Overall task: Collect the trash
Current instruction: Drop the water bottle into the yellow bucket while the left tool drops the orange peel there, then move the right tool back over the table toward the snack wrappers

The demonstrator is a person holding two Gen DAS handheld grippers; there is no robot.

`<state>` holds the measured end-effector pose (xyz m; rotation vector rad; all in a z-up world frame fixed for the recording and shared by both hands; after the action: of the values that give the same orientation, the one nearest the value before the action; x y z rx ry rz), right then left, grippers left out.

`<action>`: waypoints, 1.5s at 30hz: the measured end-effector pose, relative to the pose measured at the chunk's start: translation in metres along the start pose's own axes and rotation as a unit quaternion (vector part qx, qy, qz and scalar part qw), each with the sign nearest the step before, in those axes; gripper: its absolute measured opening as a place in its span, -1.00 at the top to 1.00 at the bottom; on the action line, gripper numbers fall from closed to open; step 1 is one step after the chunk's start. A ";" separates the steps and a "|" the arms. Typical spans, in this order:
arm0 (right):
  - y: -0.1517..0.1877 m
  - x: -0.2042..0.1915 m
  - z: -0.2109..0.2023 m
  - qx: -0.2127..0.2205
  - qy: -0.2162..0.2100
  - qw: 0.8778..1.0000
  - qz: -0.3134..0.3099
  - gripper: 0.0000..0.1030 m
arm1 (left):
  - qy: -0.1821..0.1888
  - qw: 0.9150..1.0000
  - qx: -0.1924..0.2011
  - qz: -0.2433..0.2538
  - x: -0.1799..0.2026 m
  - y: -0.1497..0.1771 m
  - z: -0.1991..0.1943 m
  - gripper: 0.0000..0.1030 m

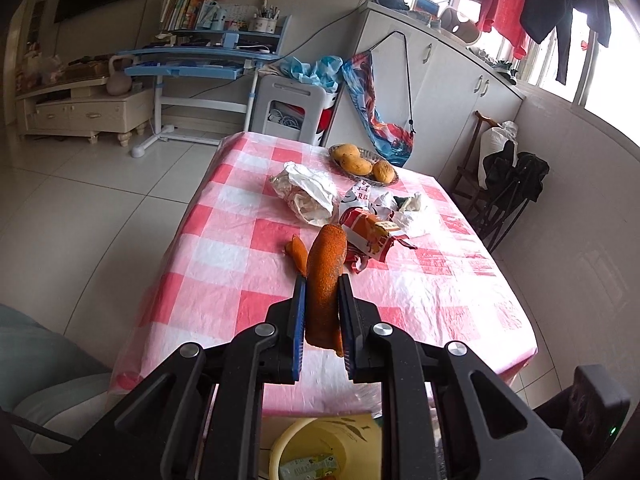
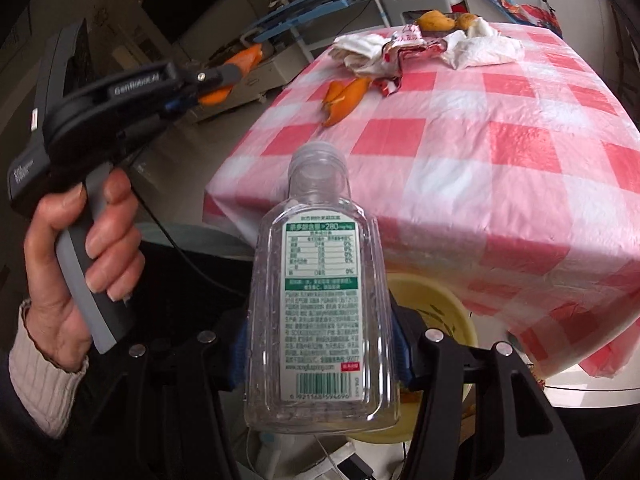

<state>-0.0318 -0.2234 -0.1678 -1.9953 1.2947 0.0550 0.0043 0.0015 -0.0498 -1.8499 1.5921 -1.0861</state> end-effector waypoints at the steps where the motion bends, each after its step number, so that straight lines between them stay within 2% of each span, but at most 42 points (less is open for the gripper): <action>1: 0.002 -0.003 0.003 -0.004 0.002 1.000 -0.007 -0.06 | 0.000 1.000 0.000 0.001 0.001 0.002 -0.002 0.71; 5: 0.007 -0.016 0.013 -0.019 0.024 0.998 -0.051 -0.06 | 0.003 1.000 -0.002 0.001 0.001 0.009 -0.010 0.70; 13: 0.023 -0.021 0.043 -0.062 0.063 0.992 -0.093 -0.07 | 0.008 1.000 -0.015 0.015 0.010 0.028 -0.018 0.71; 15: 0.022 -0.020 0.046 -0.063 0.075 0.990 -0.098 -0.16 | 0.007 1.000 -0.022 0.017 0.011 0.036 -0.019 0.71; 20: 0.010 -0.006 0.029 -0.010 0.103 0.992 -0.071 -0.24 | 0.008 0.999 -0.038 0.024 0.016 0.055 -0.024 0.70; 23: 0.001 0.012 0.008 0.046 0.122 0.991 -0.025 -0.34 | 0.009 0.998 -0.058 0.036 0.022 0.066 -0.022 0.70; 26: -0.006 0.029 -0.016 0.110 0.146 0.983 0.015 -0.47 | 0.007 0.994 -0.092 0.054 0.028 0.081 -0.015 0.70; 29: -0.010 0.043 -0.026 0.141 0.162 0.976 0.047 -0.48 | 0.015 0.984 -0.154 0.087 0.037 0.103 -0.001 0.70; 32: -0.010 0.051 -0.025 0.143 0.171 0.973 0.065 -0.48 | 0.027 0.968 -0.211 0.130 0.050 0.126 0.011 0.70; 34: -0.010 0.050 -0.024 0.143 0.176 0.972 0.065 -0.48 | 0.023 0.961 -0.228 0.153 0.056 0.136 0.014 0.62; 35: -0.011 0.049 -0.025 0.145 0.179 0.971 0.062 -0.48 | 0.021 0.961 -0.228 0.158 0.057 0.136 0.013 0.48; 36: -0.011 0.047 -0.027 0.148 0.180 0.971 0.058 -0.48 | 0.019 0.962 -0.222 0.158 0.058 0.135 0.012 0.23; 38: -0.011 0.045 -0.032 0.150 0.184 0.970 0.050 -0.49 | 0.018 0.968 -0.204 0.144 0.054 0.126 0.006 -0.02; 41: -0.008 0.044 -0.038 0.151 0.189 0.969 0.044 -0.50 | 0.017 0.979 -0.173 0.109 0.045 0.110 -0.002 -0.06; 45: -0.008 0.044 -0.038 0.151 0.191 0.969 0.041 -0.51 | -0.001 0.993 -0.104 0.054 0.025 0.084 -0.017 -0.29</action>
<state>-0.0170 -0.2784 -0.1532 -1.7398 1.5214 -0.4819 -0.0596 -0.0385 -0.0984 -1.8679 1.8407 -0.8993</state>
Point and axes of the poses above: each gripper's, at about its wrist camera, not at the fingertips, and z roughly the way its jaws point, x to its right, y to its underside, the point moved 4 cm from there along z, roughly the way its jaws point, and after that the axes turned 1 degree about x, right-handed, at the moved point
